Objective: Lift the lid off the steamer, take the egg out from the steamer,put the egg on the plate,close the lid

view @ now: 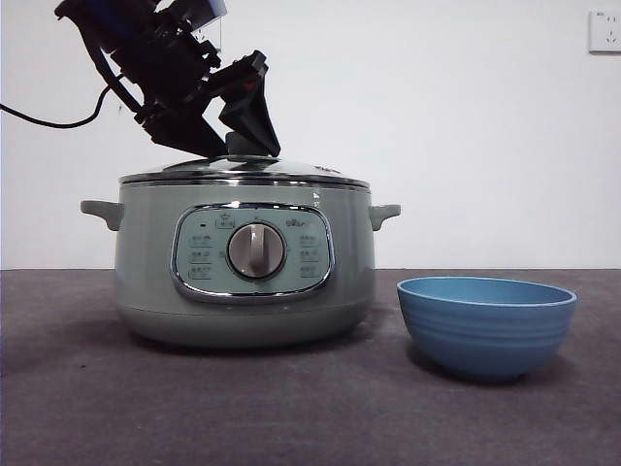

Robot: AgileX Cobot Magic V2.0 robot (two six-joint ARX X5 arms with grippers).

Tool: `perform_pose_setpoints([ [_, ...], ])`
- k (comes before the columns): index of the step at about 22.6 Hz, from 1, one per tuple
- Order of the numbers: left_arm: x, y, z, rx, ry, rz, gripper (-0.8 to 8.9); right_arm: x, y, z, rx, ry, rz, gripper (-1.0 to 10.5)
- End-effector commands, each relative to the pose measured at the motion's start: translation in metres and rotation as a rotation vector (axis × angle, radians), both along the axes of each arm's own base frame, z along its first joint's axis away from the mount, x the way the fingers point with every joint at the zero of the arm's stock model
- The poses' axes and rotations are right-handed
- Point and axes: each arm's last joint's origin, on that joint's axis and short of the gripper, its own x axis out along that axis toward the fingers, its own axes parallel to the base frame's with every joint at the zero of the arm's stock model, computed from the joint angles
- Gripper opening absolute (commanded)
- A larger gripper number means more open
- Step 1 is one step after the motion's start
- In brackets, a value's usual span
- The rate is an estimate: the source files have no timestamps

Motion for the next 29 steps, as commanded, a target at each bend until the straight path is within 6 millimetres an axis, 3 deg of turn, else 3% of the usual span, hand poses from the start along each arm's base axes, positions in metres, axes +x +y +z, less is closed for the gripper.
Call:
perform_pose_setpoints([
  [1,0.0,-0.002,-0.004,0.012,0.008,-0.013,1.76,0.0,0.0,0.0,0.004,-0.001,-0.001,5.7],
  [5,0.0,-0.002,-0.004,0.011,0.013,-0.014,0.89,0.0,0.0,0.0,0.004,-0.001,-0.001,5.7],
  [7,-0.001,-0.002,-0.004,0.013,0.018,-0.013,-0.13,0.0,0.0,0.0,0.003,-0.001,-0.001,5.7],
  [14,-0.004,0.0,0.007,-0.005,-0.022,-0.013,-0.09,0.0,0.0,0.001,0.004,-0.002,-0.002,5.7],
  [22,-0.035,0.014,0.062,-0.081,-0.189,-0.012,-0.09,0.0,0.0,0.0,-0.012,-0.004,-0.019,5.7],
  [29,-0.104,0.047,0.122,-0.13,-0.312,0.008,-0.09,0.015,0.003,0.005,0.044,-0.027,-0.06,5.7],
])
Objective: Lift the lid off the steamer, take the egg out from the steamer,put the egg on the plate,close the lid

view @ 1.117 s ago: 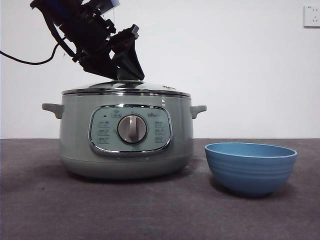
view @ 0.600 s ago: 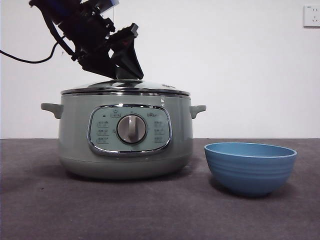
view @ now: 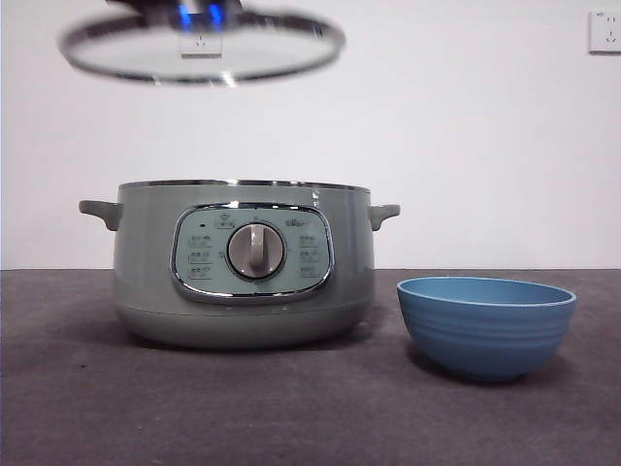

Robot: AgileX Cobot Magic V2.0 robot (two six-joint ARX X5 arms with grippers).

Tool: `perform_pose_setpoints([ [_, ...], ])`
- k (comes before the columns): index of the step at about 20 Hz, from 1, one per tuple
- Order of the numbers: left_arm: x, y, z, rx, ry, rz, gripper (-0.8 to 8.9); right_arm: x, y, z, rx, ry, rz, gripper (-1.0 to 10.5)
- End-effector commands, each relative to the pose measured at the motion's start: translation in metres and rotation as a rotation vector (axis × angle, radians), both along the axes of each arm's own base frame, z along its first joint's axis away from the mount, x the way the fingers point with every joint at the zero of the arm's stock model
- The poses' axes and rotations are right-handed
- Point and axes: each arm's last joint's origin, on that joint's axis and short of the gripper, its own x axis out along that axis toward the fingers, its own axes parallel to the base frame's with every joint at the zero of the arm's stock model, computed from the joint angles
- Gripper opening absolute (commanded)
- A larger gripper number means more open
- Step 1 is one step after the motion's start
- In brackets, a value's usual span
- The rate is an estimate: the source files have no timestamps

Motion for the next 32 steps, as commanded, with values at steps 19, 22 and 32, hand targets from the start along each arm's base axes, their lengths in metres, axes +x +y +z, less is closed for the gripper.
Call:
perform_pose_setpoints([
  [19,-0.195,0.095,0.051,-0.119,-0.154,0.173,-0.09,0.145,0.151,-0.007,-0.117,0.012,-0.021,5.7],
  [22,-0.199,0.097,0.051,-0.12,-0.155,0.172,-0.09,0.17,0.189,-0.017,-0.2,-0.004,-0.012,5.7],
  [32,-0.199,0.097,0.05,-0.115,-0.146,0.17,-0.09,0.215,0.239,-0.101,-0.379,0.059,-0.016,5.6],
])
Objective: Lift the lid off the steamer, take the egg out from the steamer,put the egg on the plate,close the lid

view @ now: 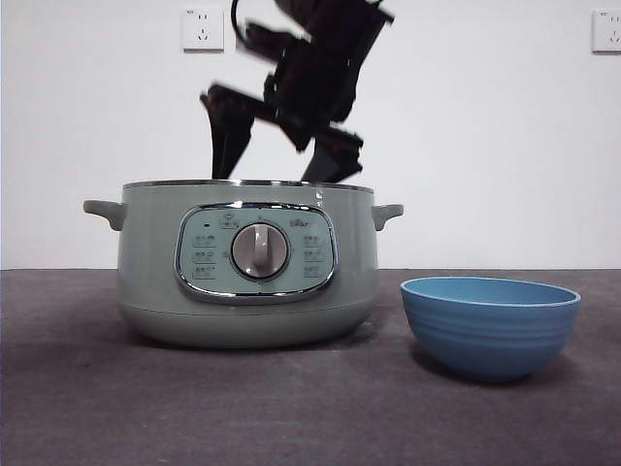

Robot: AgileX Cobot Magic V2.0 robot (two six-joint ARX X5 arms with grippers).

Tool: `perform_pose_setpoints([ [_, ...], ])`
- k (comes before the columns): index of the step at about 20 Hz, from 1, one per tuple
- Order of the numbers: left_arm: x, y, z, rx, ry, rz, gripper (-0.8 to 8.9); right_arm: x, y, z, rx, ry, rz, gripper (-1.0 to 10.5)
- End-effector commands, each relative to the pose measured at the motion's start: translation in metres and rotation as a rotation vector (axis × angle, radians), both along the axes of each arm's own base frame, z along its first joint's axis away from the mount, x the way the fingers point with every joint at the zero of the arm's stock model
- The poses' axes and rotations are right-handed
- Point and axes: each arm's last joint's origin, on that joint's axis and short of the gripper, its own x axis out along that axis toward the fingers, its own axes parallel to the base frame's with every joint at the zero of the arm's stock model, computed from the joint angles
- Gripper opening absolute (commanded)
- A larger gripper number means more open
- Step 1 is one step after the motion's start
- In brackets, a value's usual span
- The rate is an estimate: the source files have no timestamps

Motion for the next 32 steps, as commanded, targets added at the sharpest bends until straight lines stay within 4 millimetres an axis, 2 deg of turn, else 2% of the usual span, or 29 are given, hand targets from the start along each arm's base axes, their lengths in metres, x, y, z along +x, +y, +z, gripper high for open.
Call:
perform_pose_setpoints([
  [1,-0.003,0.001,0.006,-0.033,-0.055,0.0,-0.09,0.004,0.004,-0.009,-0.009,-0.004,0.003,5.6],
  [7,-0.003,0.001,0.006,-0.033,-0.054,-0.001,-0.09,0.01,0.008,-0.032,-0.04,0.033,0.002,5.6],
  [19,-0.003,0.001,0.005,-0.03,-0.048,-0.003,-0.08,0.004,0.012,-0.038,-0.097,0.044,0.027,5.6],
  [25,-0.003,0.001,0.004,-0.023,-0.032,-0.003,-0.09,0.009,0.016,-0.062,-0.126,0.086,0.026,5.6],
  [27,-0.003,0.001,0.004,-0.022,-0.031,-0.003,-0.09,0.01,0.017,-0.061,-0.111,0.072,0.021,4.7],
  [29,-0.003,0.001,0.003,-0.022,-0.03,-0.003,-0.09,0.012,0.017,-0.061,-0.1,0.076,0.0,4.7],
  [32,-0.003,0.001,0.003,-0.021,-0.028,-0.003,-0.09,0.012,0.017,-0.061,-0.097,0.074,0.0,3.4],
])
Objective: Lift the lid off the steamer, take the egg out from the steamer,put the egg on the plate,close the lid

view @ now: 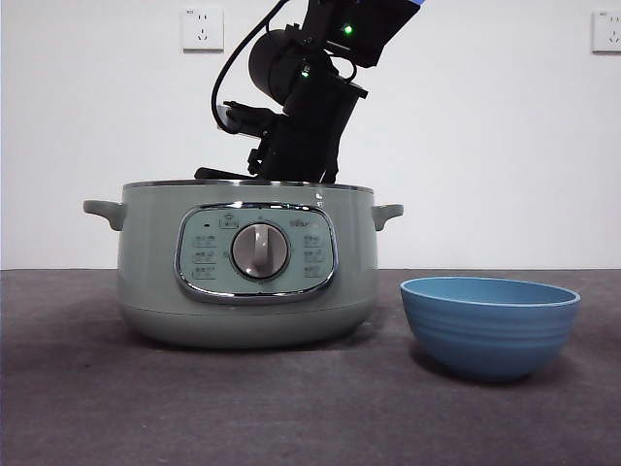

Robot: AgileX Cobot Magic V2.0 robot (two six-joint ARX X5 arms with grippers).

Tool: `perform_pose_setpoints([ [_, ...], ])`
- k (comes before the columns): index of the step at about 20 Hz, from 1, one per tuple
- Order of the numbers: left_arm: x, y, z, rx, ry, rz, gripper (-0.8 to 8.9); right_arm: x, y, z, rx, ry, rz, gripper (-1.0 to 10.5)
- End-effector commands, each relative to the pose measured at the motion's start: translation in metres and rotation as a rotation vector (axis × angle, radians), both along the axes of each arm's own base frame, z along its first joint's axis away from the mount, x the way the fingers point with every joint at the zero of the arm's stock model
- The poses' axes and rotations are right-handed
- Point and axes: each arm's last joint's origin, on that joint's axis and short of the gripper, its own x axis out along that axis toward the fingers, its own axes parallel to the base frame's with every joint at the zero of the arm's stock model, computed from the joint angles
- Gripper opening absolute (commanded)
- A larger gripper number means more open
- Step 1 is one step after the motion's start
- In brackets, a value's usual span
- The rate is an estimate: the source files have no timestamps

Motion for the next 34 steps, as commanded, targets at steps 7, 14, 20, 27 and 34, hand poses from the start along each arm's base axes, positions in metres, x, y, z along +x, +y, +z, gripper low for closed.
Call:
perform_pose_setpoints([
  [7,-0.003,0.001,0.003,-0.018,-0.024,0.001,-0.09,0.001,0.0,-0.006,0.001,0.015,-0.033,0.6],
  [14,-0.003,0.001,0.003,-0.019,-0.026,0.0,-0.09,-0.007,-0.005,0.041,0.076,-0.097,-0.003,-0.1],
  [20,-0.003,0.001,0.005,-0.024,-0.045,-0.002,-0.09,-0.076,-0.062,0.159,0.102,-0.176,-0.004,-0.1],
  [27,-0.003,0.001,0.005,-0.026,-0.045,-0.006,-0.09,-0.149,-0.137,0.222,0.088,-0.172,-0.041,-0.1],
  [34,-0.003,0.0,0.004,-0.028,-0.036,-0.031,-0.09,-0.159,-0.166,0.17,-0.009,-0.057,-0.103,-0.1],
])
